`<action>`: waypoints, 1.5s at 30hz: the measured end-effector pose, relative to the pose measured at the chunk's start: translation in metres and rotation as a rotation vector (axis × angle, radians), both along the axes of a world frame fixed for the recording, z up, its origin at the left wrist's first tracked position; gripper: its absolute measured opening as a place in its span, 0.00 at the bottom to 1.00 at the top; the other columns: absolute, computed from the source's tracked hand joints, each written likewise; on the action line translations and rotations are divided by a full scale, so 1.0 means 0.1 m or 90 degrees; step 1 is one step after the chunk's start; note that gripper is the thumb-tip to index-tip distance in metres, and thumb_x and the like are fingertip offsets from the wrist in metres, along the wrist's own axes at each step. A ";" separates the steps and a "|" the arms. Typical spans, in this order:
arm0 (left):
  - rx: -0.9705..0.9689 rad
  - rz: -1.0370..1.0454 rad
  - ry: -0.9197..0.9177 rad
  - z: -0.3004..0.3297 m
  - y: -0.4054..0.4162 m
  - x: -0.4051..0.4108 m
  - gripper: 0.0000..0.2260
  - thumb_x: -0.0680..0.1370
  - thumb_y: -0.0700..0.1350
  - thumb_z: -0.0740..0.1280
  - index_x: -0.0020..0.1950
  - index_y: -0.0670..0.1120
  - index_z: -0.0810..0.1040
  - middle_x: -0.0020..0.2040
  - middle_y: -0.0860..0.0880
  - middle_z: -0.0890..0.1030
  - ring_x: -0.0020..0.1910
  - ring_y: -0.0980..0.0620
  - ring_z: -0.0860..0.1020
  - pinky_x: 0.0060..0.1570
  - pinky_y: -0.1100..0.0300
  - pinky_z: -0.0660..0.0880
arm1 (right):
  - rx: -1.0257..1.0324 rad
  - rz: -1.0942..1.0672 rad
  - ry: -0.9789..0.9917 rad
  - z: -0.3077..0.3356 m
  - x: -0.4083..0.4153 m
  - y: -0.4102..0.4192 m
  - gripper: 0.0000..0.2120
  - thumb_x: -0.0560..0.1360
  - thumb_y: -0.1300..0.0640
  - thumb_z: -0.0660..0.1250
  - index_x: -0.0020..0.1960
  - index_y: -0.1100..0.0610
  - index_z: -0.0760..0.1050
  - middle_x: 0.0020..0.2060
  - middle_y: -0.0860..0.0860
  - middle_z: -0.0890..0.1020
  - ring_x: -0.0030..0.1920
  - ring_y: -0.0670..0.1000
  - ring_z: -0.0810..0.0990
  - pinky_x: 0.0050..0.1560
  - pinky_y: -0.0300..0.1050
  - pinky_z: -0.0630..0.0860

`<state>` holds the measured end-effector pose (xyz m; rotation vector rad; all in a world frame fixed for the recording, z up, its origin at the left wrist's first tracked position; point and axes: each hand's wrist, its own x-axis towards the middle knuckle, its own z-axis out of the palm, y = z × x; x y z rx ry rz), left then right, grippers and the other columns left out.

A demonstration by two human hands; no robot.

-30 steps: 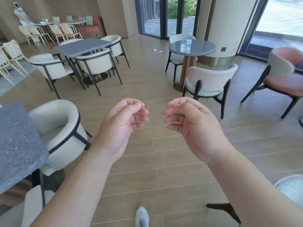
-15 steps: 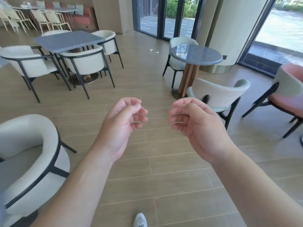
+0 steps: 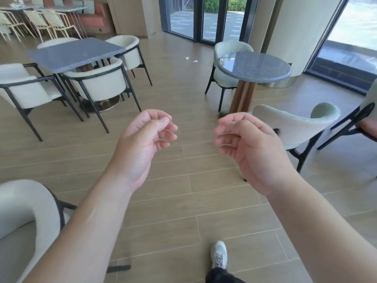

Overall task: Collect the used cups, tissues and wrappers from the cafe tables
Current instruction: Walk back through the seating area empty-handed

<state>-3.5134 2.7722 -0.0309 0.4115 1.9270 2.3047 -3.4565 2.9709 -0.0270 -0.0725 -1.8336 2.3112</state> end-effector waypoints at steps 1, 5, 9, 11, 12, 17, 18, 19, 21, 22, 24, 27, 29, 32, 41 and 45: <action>-0.004 0.004 -0.007 -0.04 0.04 -0.15 0.05 0.75 0.45 0.64 0.48 0.47 0.77 0.42 0.51 0.83 0.41 0.53 0.79 0.46 0.56 0.73 | -0.002 0.001 -0.004 -0.05 -0.17 0.05 0.07 0.72 0.56 0.63 0.42 0.51 0.80 0.40 0.52 0.83 0.38 0.51 0.80 0.41 0.44 0.74; -0.015 0.009 -0.015 -0.14 0.21 -0.88 0.04 0.75 0.45 0.65 0.48 0.47 0.78 0.42 0.50 0.83 0.41 0.53 0.80 0.44 0.58 0.73 | -0.016 0.008 -0.013 -0.21 -0.95 0.29 0.07 0.73 0.56 0.63 0.42 0.51 0.80 0.41 0.52 0.83 0.39 0.51 0.80 0.42 0.45 0.74; -0.041 0.033 -0.003 -0.11 0.44 -1.75 0.04 0.76 0.45 0.65 0.45 0.50 0.80 0.42 0.50 0.83 0.41 0.53 0.80 0.41 0.60 0.74 | -0.025 0.040 -0.002 -0.27 -1.86 0.57 0.07 0.73 0.57 0.64 0.41 0.49 0.80 0.42 0.51 0.84 0.41 0.50 0.81 0.43 0.45 0.75; -0.054 0.050 -0.008 -0.05 0.61 -2.19 0.04 0.75 0.45 0.65 0.44 0.51 0.80 0.42 0.50 0.83 0.41 0.53 0.80 0.41 0.60 0.73 | -0.025 0.051 0.003 -0.23 -2.31 0.72 0.07 0.73 0.56 0.64 0.41 0.48 0.81 0.43 0.51 0.84 0.42 0.50 0.81 0.44 0.46 0.76; -0.062 0.055 -0.011 -0.02 0.71 -2.40 0.04 0.75 0.45 0.65 0.45 0.50 0.80 0.42 0.50 0.83 0.41 0.53 0.80 0.41 0.60 0.73 | -0.025 0.053 0.003 -0.20 -2.52 0.81 0.07 0.73 0.56 0.64 0.42 0.48 0.80 0.44 0.51 0.84 0.42 0.49 0.81 0.44 0.45 0.76; -0.092 0.075 0.028 0.16 1.08 -3.26 0.04 0.75 0.45 0.65 0.46 0.48 0.79 0.42 0.51 0.84 0.42 0.53 0.80 0.43 0.58 0.73 | -0.010 0.065 0.024 0.03 -3.47 1.24 0.06 0.72 0.56 0.64 0.44 0.50 0.80 0.43 0.50 0.84 0.42 0.49 0.82 0.43 0.43 0.76; -0.090 0.076 0.033 0.18 1.14 -3.40 0.04 0.75 0.45 0.65 0.46 0.48 0.79 0.42 0.50 0.83 0.42 0.53 0.80 0.43 0.58 0.73 | -0.009 0.064 0.030 0.07 -3.63 1.31 0.06 0.72 0.56 0.64 0.44 0.50 0.80 0.43 0.50 0.84 0.42 0.49 0.82 0.43 0.43 0.76; -0.088 0.076 0.034 0.19 1.19 -3.53 0.04 0.75 0.45 0.65 0.46 0.48 0.79 0.42 0.50 0.83 0.42 0.53 0.80 0.44 0.58 0.73 | -0.012 0.064 0.034 0.10 -3.78 1.37 0.06 0.72 0.57 0.64 0.45 0.51 0.80 0.43 0.50 0.84 0.42 0.49 0.82 0.42 0.43 0.76; -0.078 0.081 0.028 0.20 1.27 -3.78 0.04 0.75 0.45 0.65 0.46 0.48 0.79 0.42 0.50 0.83 0.41 0.52 0.80 0.44 0.57 0.72 | -0.017 0.071 0.035 0.13 -4.05 1.43 0.07 0.72 0.57 0.63 0.45 0.51 0.80 0.43 0.50 0.84 0.42 0.49 0.81 0.42 0.43 0.76; -0.068 0.086 0.026 0.20 1.30 -3.92 0.04 0.75 0.45 0.65 0.46 0.48 0.78 0.42 0.50 0.83 0.41 0.52 0.80 0.44 0.57 0.72 | -0.012 0.077 0.034 0.13 -4.19 1.45 0.07 0.72 0.57 0.63 0.45 0.50 0.80 0.43 0.50 0.84 0.42 0.49 0.81 0.43 0.44 0.76; -0.043 0.091 0.019 0.18 1.35 -4.22 0.04 0.74 0.45 0.65 0.45 0.48 0.78 0.41 0.51 0.83 0.40 0.53 0.80 0.43 0.58 0.72 | 0.008 0.083 0.031 0.11 -4.46 1.48 0.07 0.72 0.56 0.64 0.44 0.49 0.80 0.43 0.50 0.84 0.43 0.49 0.81 0.43 0.44 0.76; -0.039 0.079 0.016 0.09 1.37 -4.71 0.03 0.75 0.46 0.65 0.46 0.48 0.78 0.42 0.51 0.83 0.41 0.53 0.80 0.43 0.60 0.73 | 0.025 0.079 0.024 0.03 -4.94 1.48 0.07 0.72 0.56 0.64 0.43 0.48 0.80 0.43 0.50 0.84 0.43 0.49 0.81 0.43 0.44 0.76; -0.042 0.071 0.005 -0.01 1.34 -5.04 0.04 0.75 0.46 0.65 0.46 0.48 0.78 0.42 0.51 0.83 0.41 0.53 0.80 0.43 0.60 0.73 | 0.024 0.078 0.014 -0.05 -5.28 1.43 0.07 0.72 0.56 0.64 0.42 0.48 0.81 0.43 0.50 0.84 0.43 0.49 0.81 0.43 0.44 0.76; -0.022 0.078 -0.012 -0.14 1.25 -5.67 0.04 0.74 0.46 0.66 0.46 0.48 0.78 0.42 0.50 0.83 0.40 0.53 0.80 0.43 0.59 0.72 | 0.036 0.077 0.008 -0.14 -5.86 1.34 0.08 0.72 0.55 0.64 0.41 0.46 0.81 0.43 0.50 0.84 0.42 0.49 0.82 0.43 0.44 0.76; 0.002 0.039 -0.054 -0.21 0.91 -7.88 0.03 0.74 0.46 0.66 0.43 0.50 0.79 0.41 0.51 0.83 0.39 0.53 0.80 0.44 0.57 0.72 | 0.056 0.041 -0.036 -0.07 -8.00 0.90 0.06 0.71 0.56 0.64 0.43 0.50 0.80 0.43 0.50 0.84 0.43 0.50 0.82 0.45 0.47 0.75; 0.011 0.014 -0.043 -0.11 0.79 -8.79 0.03 0.74 0.46 0.66 0.43 0.50 0.80 0.41 0.51 0.83 0.40 0.52 0.80 0.44 0.57 0.72 | 0.060 0.029 -0.010 0.06 -8.87 0.72 0.07 0.71 0.56 0.64 0.43 0.49 0.81 0.43 0.51 0.84 0.43 0.51 0.82 0.45 0.46 0.76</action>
